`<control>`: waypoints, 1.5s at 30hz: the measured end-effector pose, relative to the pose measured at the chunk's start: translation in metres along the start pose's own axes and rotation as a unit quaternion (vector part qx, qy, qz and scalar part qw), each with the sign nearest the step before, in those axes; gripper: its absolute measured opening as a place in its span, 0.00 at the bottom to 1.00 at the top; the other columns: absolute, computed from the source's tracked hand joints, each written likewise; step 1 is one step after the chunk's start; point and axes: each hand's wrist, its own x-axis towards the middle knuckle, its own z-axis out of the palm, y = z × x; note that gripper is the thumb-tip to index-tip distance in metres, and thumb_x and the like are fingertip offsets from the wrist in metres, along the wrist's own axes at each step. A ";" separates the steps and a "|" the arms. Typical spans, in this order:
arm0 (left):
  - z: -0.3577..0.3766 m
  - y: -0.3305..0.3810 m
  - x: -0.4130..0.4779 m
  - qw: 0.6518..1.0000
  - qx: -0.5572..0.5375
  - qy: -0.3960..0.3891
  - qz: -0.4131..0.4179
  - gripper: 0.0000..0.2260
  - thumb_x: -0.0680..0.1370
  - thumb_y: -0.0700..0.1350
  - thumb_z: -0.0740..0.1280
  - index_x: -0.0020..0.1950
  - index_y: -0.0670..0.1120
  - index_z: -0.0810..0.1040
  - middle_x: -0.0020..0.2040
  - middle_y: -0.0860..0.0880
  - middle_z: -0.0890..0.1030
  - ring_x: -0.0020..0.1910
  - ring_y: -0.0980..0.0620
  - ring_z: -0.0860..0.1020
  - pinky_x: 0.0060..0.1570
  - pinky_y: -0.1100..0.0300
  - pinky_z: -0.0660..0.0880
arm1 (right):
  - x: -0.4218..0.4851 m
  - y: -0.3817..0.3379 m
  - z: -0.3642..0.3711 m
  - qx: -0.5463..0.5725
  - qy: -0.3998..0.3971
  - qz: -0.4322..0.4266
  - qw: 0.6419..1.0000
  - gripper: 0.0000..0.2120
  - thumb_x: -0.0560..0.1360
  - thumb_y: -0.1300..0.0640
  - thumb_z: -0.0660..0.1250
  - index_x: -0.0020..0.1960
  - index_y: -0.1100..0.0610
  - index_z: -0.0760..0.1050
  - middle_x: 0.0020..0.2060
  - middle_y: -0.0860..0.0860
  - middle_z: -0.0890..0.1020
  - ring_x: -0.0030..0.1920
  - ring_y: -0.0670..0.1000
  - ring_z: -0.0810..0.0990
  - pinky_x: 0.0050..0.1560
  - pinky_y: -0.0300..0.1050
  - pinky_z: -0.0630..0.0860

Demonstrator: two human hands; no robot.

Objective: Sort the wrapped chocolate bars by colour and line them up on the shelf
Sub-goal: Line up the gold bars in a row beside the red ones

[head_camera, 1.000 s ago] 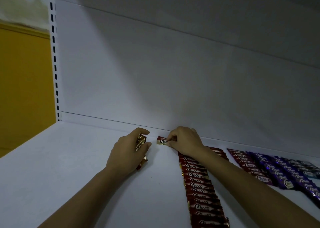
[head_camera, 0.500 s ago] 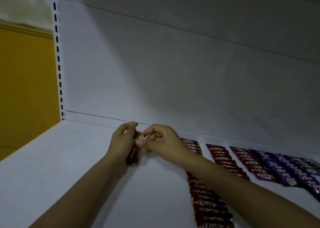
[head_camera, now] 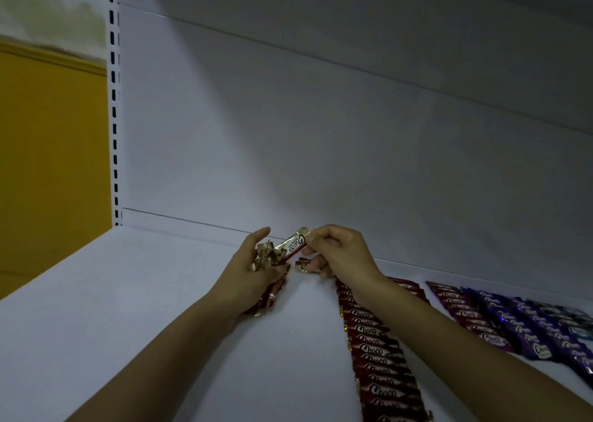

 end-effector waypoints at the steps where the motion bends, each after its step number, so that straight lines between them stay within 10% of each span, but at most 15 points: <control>1: 0.001 0.001 0.001 1.000 -0.010 0.012 0.002 0.18 0.79 0.37 0.65 0.63 0.56 0.71 0.37 0.46 0.82 0.31 0.52 0.80 0.28 0.61 0.74 | 0.000 0.001 -0.003 0.003 0.000 0.005 1.000 0.04 0.77 0.62 0.65 0.44 0.59 0.78 0.34 0.53 0.84 0.28 0.49 0.81 0.24 0.37 0.72; 16: 0.003 0.005 0.000 0.992 0.068 0.093 0.045 0.11 0.81 0.38 0.56 0.47 0.47 0.77 0.41 0.46 0.79 0.28 0.53 0.71 0.23 0.66 0.68 | -0.002 0.010 -0.024 -0.265 -0.113 -0.086 0.954 0.09 0.75 0.58 0.68 0.55 0.52 0.80 0.44 0.46 0.82 0.44 0.41 0.79 0.47 0.33 0.72; 22: 0.002 0.001 -0.005 0.966 0.225 0.071 0.107 0.09 0.79 0.39 0.60 0.45 0.50 0.77 0.39 0.52 0.80 0.35 0.55 0.77 0.34 0.62 0.71 | -0.014 0.015 -0.028 -0.488 -0.195 -0.084 0.847 0.11 0.73 0.47 0.69 0.53 0.48 0.82 0.38 0.36 0.73 0.40 0.38 0.70 0.56 0.45 0.65; 31: 0.002 0.002 -0.006 0.960 0.252 0.056 0.110 0.09 0.78 0.38 0.61 0.45 0.51 0.78 0.37 0.53 0.80 0.35 0.52 0.77 0.35 0.61 0.72 | 0.019 0.030 -0.020 -0.515 -0.043 -0.125 0.847 0.04 0.72 0.52 0.71 0.46 0.50 0.82 0.41 0.43 0.75 0.51 0.47 0.75 0.53 0.43 0.60; 45: 0.003 0.001 -0.004 0.957 0.266 0.047 0.105 0.08 0.78 0.39 0.61 0.47 0.50 0.78 0.40 0.52 0.80 0.37 0.54 0.76 0.36 0.63 0.71 | 0.031 0.040 -0.023 -0.536 -0.042 -0.115 0.835 0.11 0.74 0.50 0.70 0.56 0.48 0.80 0.52 0.48 0.78 0.54 0.49 0.74 0.57 0.46 0.64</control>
